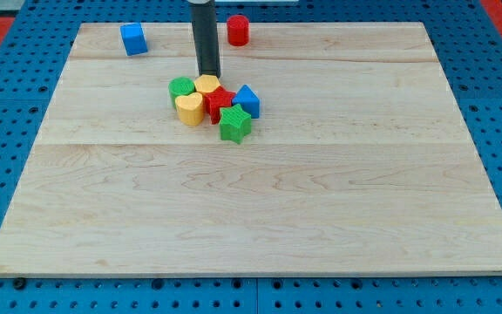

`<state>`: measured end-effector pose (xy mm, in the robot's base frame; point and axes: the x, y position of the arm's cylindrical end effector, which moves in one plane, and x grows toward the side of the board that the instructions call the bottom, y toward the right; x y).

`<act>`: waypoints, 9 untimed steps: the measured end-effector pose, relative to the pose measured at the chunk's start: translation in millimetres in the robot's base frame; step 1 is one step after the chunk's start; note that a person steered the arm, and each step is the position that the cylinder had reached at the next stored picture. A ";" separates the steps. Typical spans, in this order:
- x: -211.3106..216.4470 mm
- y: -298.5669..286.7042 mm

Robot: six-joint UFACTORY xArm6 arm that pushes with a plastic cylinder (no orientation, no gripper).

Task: Push the green circle into yellow blocks

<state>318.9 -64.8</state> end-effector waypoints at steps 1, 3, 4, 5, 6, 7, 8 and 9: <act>5.6 -11.9; 9.0 -82.7; 9.9 -86.3; 16.6 -74.2; 18.9 -75.0; 18.9 -75.1; 18.9 -72.7; 20.3 -61.7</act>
<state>339.2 -126.5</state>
